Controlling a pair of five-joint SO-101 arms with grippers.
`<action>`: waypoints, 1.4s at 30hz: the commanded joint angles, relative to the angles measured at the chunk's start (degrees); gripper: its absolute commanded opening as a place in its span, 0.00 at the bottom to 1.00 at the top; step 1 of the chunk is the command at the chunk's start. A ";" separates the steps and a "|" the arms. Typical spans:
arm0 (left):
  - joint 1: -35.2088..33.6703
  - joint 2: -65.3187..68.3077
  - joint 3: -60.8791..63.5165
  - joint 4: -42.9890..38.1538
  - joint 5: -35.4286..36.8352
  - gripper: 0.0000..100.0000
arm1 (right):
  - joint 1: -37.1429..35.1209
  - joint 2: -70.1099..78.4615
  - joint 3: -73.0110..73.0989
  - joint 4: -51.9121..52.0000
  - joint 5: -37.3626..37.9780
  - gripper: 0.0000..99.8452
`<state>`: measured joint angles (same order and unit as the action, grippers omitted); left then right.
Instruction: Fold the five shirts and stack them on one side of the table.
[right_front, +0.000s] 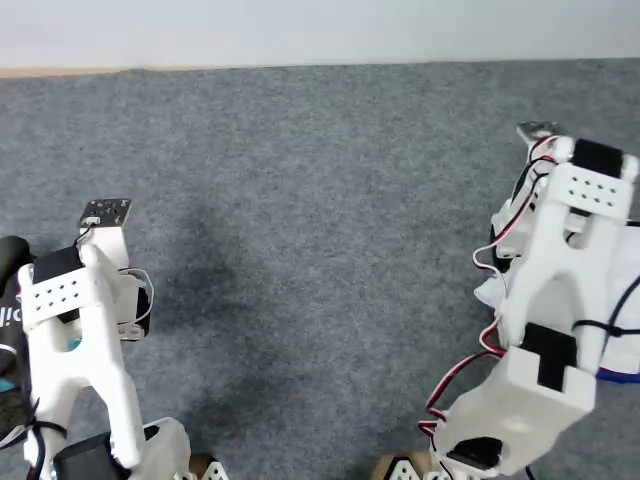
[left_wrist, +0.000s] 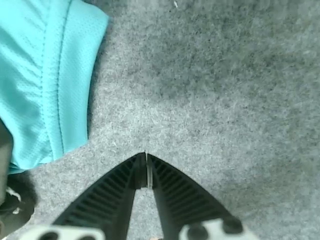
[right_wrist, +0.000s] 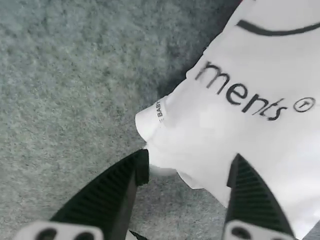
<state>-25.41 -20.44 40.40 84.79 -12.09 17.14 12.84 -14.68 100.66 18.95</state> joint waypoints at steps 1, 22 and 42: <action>0.35 -1.41 -0.40 -0.97 -0.70 0.01 | -0.40 -1.80 -0.44 2.07 -0.35 0.12; 0.09 -3.60 -18.07 6.59 1.76 0.01 | -5.67 -8.75 4.40 1.98 -0.70 0.01; -14.24 4.66 -27.47 1.41 -23.82 0.21 | -8.75 -23.52 31.38 1.36 -0.70 0.01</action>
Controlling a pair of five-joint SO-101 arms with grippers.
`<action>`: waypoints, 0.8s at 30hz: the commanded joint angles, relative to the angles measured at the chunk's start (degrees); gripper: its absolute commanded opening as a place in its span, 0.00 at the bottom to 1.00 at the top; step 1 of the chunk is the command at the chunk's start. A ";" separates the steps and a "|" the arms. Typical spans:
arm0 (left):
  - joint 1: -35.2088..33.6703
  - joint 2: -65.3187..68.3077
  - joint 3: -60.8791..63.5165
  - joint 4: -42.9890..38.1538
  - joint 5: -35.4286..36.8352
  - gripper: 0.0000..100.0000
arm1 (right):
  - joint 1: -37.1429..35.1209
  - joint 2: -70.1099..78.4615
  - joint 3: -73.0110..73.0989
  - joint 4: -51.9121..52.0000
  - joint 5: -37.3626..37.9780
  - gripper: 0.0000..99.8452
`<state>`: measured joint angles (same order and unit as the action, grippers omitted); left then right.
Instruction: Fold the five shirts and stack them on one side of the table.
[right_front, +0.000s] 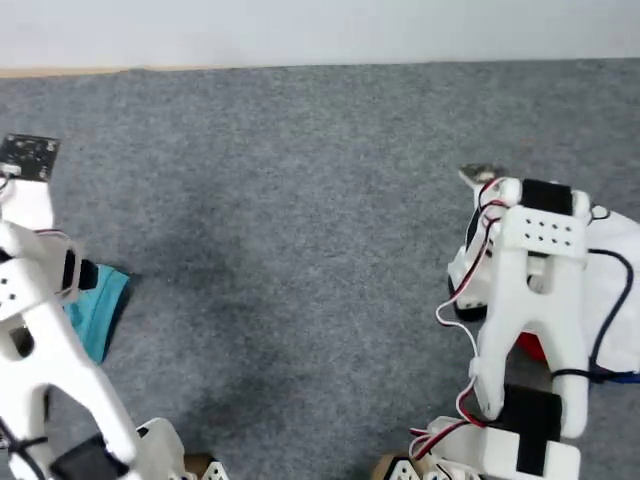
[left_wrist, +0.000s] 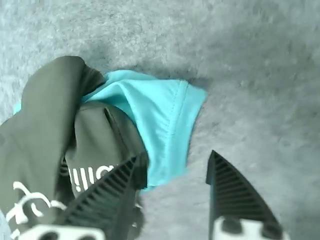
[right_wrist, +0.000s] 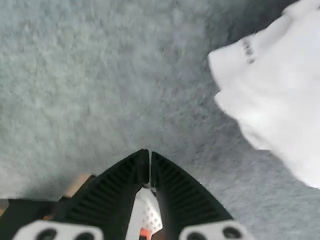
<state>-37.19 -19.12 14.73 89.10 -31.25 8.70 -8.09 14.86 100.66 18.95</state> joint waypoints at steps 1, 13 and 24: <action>-3.69 5.19 -1.89 -4.13 -5.71 0.21 | -0.31 -2.59 2.99 1.27 -0.79 0.01; -14.86 26.90 -11.38 -6.68 -21.19 0.21 | -0.40 -2.95 5.01 1.89 -5.45 0.01; -13.01 29.89 -26.33 1.49 -20.75 0.00 | -0.40 -3.03 5.01 1.98 -5.45 0.01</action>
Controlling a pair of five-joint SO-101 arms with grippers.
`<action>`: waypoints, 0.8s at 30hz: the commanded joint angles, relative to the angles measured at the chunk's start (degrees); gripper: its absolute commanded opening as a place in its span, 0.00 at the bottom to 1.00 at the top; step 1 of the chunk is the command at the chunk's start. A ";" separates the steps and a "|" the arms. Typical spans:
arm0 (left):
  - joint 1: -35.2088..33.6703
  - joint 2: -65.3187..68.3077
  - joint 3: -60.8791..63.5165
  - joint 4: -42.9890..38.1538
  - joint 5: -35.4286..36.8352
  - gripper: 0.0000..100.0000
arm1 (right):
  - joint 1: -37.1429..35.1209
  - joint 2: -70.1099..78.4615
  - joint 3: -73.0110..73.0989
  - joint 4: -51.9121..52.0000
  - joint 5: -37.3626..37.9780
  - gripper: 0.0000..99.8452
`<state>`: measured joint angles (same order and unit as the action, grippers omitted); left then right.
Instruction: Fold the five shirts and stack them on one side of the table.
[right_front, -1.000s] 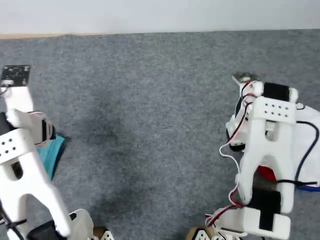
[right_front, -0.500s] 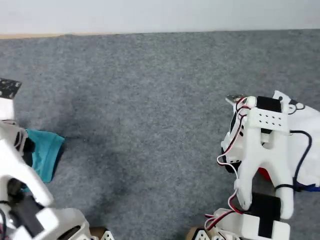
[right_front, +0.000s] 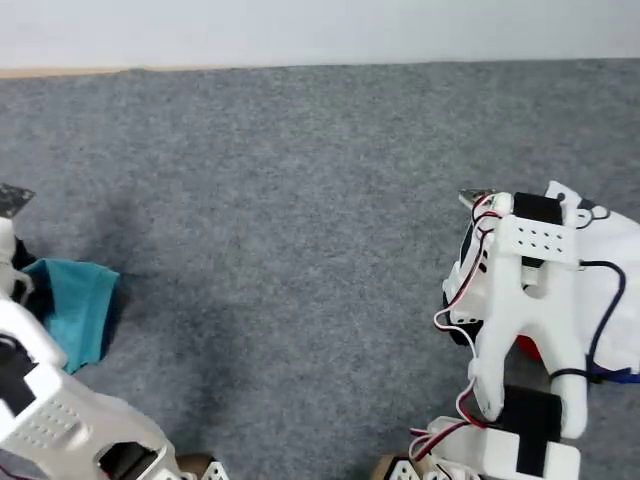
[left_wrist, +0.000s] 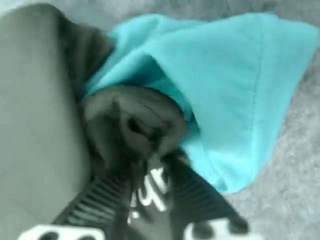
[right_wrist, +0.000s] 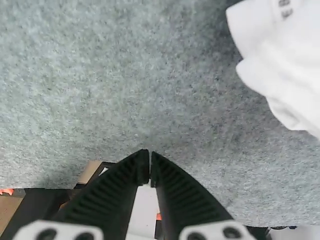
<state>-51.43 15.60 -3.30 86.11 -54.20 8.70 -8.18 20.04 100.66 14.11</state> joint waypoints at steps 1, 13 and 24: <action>1.76 -6.68 -11.38 5.63 3.25 0.00 | -0.40 -2.95 -0.18 1.98 -0.62 0.01; 21.98 -23.91 -45.85 8.18 29.10 0.00 | -0.40 -2.95 -0.26 1.98 -0.62 0.01; 14.24 -23.74 -33.19 -3.87 29.36 0.00 | -0.40 -2.95 -0.26 1.98 -0.62 0.01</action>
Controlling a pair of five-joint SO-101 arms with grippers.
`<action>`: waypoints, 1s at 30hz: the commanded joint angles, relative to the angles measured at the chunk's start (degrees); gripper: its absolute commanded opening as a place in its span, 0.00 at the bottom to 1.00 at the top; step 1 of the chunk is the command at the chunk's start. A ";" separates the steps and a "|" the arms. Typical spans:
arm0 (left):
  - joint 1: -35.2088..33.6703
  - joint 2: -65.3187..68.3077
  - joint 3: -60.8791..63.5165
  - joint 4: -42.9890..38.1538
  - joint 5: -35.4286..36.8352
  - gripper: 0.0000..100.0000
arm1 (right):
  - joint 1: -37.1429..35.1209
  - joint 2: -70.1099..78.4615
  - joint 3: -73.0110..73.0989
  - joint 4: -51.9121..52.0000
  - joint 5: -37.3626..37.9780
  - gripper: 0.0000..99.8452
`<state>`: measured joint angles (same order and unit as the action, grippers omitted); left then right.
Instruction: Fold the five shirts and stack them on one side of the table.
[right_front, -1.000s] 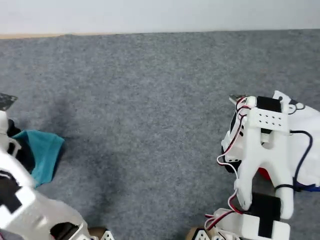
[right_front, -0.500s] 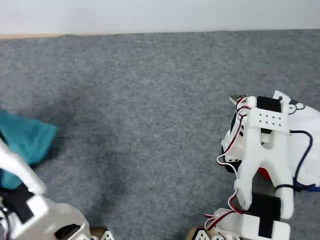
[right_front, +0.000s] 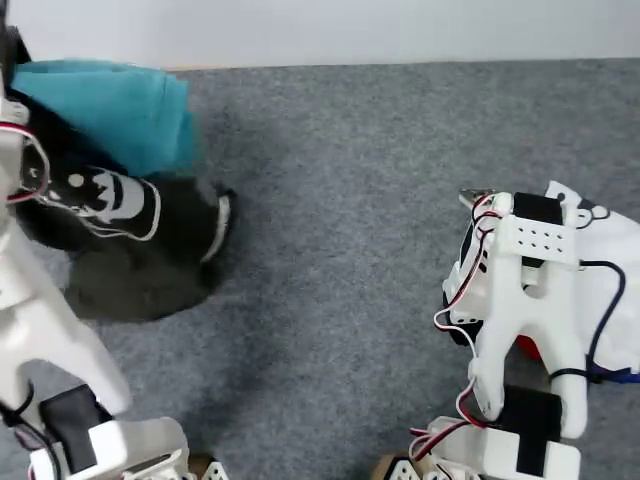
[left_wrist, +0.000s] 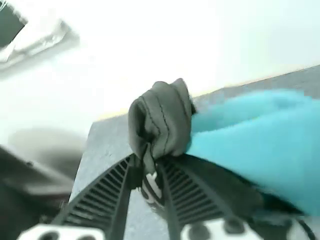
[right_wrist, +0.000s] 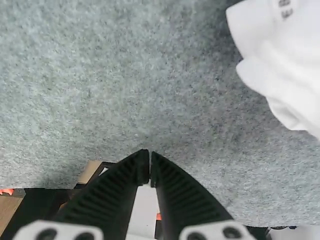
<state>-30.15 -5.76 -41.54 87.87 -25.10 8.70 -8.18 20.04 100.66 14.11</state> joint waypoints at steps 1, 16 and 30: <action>-10.20 -2.46 8.22 -7.12 -0.53 0.00 | -0.40 -2.95 -0.26 1.98 -0.62 0.01; -38.07 -3.08 28.70 -27.52 -14.59 0.20 | -0.75 -2.42 -0.26 1.63 -0.44 0.01; -29.98 7.12 33.63 -22.24 -13.45 0.22 | -0.66 -2.68 -0.09 1.98 -0.53 0.01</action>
<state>-60.31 -1.45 -7.78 68.88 -39.16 8.62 -8.18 20.04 100.66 14.11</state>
